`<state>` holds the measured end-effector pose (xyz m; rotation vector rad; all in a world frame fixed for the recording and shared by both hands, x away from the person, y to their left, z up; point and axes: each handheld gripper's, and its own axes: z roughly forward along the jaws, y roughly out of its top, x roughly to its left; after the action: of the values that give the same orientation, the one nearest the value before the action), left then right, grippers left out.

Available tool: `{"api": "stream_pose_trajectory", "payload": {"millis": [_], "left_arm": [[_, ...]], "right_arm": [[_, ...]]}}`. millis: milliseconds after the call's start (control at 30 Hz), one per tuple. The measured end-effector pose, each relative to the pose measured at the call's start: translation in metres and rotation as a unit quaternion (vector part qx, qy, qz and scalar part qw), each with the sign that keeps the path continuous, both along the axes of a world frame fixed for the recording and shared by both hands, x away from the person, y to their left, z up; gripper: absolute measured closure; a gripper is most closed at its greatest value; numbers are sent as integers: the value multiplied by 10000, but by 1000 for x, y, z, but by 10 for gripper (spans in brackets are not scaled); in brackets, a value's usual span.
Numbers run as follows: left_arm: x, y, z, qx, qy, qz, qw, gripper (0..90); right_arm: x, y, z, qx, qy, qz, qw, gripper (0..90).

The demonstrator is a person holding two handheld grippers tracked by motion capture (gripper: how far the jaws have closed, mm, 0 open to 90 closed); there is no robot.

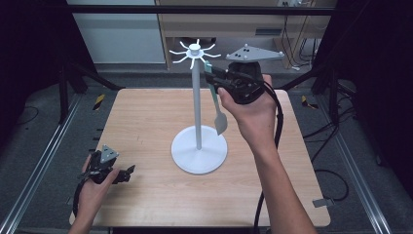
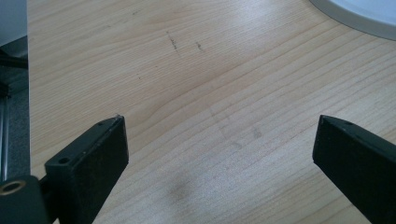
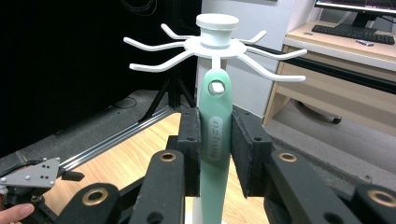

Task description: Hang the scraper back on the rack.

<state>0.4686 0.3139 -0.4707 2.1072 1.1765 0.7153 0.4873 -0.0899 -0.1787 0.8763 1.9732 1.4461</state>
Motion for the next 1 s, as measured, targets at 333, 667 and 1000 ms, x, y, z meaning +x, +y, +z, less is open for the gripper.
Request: {"api": "stream_pose_trajectory", "payload": {"millis": [333,667,1000], "left_arm": [[0,-1,0,11,23,-26,10000,32],[0,-1,-1,13,41,-46,10000,32],[0,-1,-1,12,74,-68,9999,32]], "right_arm": [[0,0,0,22,34,-1,10000,741],[0,1,-1,40,46,-12,10000,740],[1,0,-1,56,48,-26,10000,737]]}}
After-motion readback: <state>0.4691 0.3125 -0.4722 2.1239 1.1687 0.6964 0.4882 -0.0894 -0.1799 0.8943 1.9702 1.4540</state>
